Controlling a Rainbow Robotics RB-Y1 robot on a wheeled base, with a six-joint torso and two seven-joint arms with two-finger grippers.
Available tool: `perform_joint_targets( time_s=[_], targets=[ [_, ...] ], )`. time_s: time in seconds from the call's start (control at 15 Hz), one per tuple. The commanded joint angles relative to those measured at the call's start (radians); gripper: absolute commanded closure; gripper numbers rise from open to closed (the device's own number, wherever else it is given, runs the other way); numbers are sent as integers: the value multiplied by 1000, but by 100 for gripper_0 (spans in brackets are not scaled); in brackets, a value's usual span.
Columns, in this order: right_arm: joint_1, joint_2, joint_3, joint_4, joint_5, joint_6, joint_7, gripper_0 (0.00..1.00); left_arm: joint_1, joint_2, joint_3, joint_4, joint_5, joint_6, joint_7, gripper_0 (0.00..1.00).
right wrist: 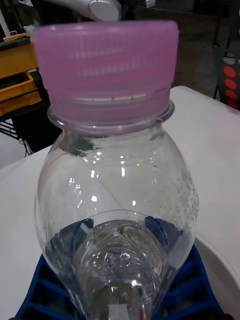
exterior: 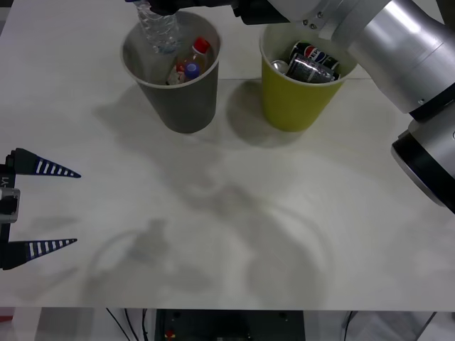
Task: Put the can into the green bin and the plastic bottle into the gray bin
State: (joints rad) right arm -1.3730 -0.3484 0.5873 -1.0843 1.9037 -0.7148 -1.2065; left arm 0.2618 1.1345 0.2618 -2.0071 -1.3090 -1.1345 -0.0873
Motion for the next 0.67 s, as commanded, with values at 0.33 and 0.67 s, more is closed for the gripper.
perform_joint_targets(
  time_s=[0.33, 0.67],
  targets=[
    [2, 0, 25, 15, -15, -2, 19, 0, 0, 0, 0, 0, 0, 0, 0, 0],
    [2, -64, 23, -32, -149, -46, 61, 0, 0, 0, 0, 0, 0, 0, 0, 0]
  ],
)
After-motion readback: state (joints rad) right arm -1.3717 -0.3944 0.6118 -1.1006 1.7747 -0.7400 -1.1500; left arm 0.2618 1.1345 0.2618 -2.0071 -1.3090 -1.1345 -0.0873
